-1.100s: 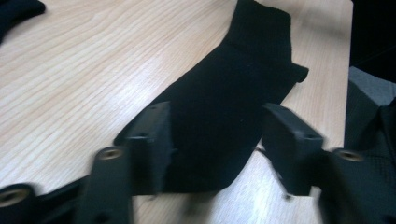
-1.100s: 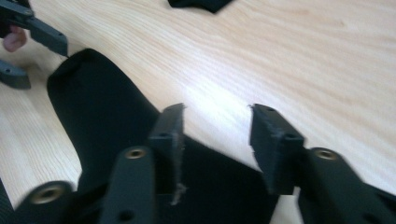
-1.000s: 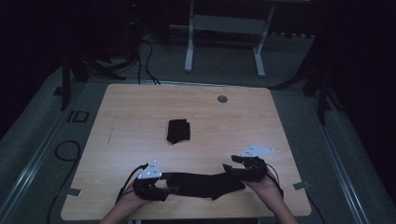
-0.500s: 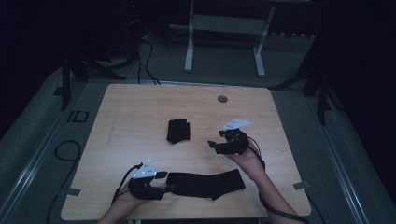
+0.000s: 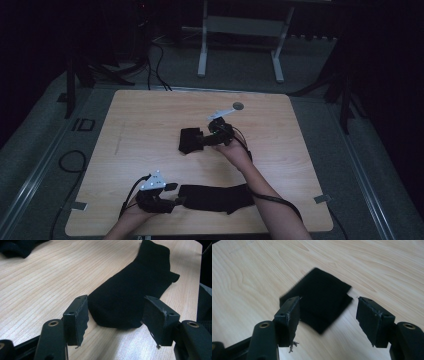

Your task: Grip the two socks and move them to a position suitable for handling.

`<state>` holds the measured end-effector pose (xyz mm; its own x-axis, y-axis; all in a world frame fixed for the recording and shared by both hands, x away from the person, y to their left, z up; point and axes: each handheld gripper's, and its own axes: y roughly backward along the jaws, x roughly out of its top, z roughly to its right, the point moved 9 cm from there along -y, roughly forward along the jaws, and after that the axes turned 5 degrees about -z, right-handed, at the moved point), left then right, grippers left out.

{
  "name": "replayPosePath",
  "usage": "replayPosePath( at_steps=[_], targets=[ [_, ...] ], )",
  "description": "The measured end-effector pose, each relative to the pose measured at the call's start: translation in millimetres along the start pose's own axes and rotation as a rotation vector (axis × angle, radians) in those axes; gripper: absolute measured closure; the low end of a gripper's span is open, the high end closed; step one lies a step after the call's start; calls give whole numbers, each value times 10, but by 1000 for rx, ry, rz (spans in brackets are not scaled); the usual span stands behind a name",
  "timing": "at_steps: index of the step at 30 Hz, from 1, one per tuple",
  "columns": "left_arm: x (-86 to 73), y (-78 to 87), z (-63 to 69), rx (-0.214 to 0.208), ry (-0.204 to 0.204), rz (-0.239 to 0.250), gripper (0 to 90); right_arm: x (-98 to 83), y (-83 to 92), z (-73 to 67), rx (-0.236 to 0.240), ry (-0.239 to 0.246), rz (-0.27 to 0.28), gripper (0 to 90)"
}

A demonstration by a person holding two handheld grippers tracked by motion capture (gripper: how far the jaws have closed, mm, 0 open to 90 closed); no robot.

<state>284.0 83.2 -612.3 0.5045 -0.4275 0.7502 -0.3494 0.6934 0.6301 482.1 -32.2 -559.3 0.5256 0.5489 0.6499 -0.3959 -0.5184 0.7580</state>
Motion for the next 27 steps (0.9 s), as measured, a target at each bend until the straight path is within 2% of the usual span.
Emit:
replayPosePath(
  at_steps=[8, 13, 15, 18, 23, 25, 27],
  targets=[
    [-8, 12, -26, 3, 15, 8, 379, 248, -467, -180, 0, 3, -50, 320],
    [-20, 8, -19, -4, 12, 2, 379, 139, -753, -133, -55, 11, -132, 293],
    [-23, 1, -21, -3, 14, -2, 379, 46, -835, -117, -55, 15, -164, 296],
    [-21, 1, -32, -1, 21, 0, 379, -1, -833, -118, -80, 52, -153, 387],
    [-12, 1, -45, 5, 28, 2, 378, -23, -803, -190, -95, 92, -138, 722],
    [-10, 1, -50, 6, 32, 4, 378, -20, -797, -214, -109, 112, -135, 768],
    [-9, 2, -67, 11, 40, 10, 378, -21, -764, -233, -89, 94, -135, 780]
  ],
)
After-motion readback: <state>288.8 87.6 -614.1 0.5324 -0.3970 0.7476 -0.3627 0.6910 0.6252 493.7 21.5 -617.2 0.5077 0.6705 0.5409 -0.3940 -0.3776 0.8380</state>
